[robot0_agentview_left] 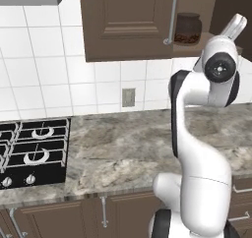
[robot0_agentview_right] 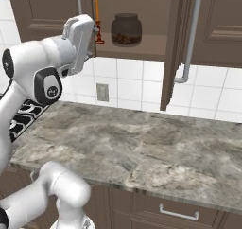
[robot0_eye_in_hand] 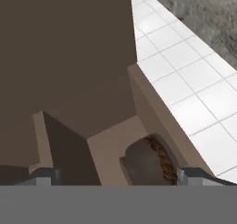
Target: Pick the jar and candle from the dining table and place them in the open cabinet. Close the cabinet after placing the objects.
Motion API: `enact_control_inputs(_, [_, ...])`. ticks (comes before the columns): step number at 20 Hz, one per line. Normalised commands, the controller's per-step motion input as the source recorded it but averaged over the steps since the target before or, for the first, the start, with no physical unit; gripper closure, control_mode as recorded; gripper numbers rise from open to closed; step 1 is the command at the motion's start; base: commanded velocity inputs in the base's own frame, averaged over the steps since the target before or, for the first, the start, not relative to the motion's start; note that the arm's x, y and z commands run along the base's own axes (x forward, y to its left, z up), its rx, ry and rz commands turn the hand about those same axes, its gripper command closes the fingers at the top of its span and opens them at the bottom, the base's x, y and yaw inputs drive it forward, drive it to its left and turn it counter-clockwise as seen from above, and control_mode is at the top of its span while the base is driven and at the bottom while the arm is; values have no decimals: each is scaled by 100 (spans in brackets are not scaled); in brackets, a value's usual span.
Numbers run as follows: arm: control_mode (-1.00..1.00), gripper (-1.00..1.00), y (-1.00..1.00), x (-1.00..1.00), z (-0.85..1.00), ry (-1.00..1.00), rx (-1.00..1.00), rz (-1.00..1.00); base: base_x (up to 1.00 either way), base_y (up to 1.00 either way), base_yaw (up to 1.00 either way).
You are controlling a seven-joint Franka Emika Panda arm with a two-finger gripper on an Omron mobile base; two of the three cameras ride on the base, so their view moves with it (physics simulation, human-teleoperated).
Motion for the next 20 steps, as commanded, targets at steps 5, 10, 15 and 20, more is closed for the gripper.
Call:
enact_control_inputs(5, [-100, -100, -12, -42, 0, 6, 0, -16, 0, 0, 0])
enact_control_inputs(10, [-100, -100, -10, -48, -1, 0, -1, -19, 0, 0, 0])
enact_control_inputs(15, [-100, -100, -8, -53, -5, 0, 0, -22, 0, 0, 0])
enact_control_inputs(20, [-100, -100, -7, -51, -3, 0, 0, -24, 0, 0, 0])
